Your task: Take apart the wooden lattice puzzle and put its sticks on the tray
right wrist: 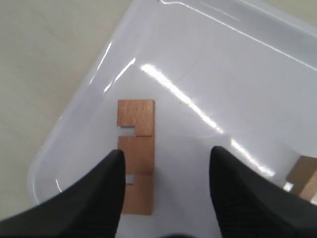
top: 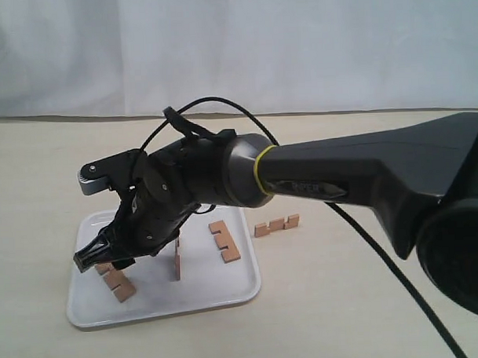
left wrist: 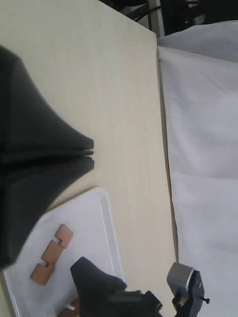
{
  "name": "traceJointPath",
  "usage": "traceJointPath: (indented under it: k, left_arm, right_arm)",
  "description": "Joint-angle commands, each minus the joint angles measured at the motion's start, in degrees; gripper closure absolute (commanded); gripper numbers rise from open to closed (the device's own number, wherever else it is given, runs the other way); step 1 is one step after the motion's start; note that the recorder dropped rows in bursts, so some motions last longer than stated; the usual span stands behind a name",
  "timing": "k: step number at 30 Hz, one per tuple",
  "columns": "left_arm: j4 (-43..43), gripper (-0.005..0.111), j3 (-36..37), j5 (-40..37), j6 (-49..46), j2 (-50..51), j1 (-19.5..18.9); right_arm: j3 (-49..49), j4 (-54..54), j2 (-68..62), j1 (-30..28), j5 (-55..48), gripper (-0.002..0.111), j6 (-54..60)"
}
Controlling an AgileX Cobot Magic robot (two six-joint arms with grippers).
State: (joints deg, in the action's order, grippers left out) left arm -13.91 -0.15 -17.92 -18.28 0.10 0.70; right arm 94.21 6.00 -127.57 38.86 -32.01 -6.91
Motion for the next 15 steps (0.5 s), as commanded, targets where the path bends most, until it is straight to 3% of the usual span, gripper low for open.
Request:
traceJointPath:
  k: [1, 5, 9, 10, 15]
  left_arm:
    - [-0.1, 0.107, 0.1, 0.3, 0.1, -0.1, -0.1]
    - [-0.1, 0.107, 0.1, 0.3, 0.1, -0.1, -0.1]
    - [-0.1, 0.107, 0.1, 0.3, 0.1, -0.1, -0.1]
    - [-0.1, 0.107, 0.1, 0.3, 0.1, -0.1, -0.1]
    - [-0.1, 0.107, 0.1, 0.3, 0.1, -0.1, -0.1]
  right_arm:
    - [0.4, -3.5, 3.5, -0.1, -2.2, 0.058, 1.1]
    - [0.4, -6.0, 6.2, -0.1, -7.6, 0.067, 5.0]
    - [0.4, -6.0, 8.4, -0.8, -14.3, 0.1, 10.5]
    - [0.4, -5.1, 8.8, -1.3, -16.4, 0.103, 12.6]
    - [-0.1, -0.5, 10.7, -5.2, -23.7, 0.104, 19.7]
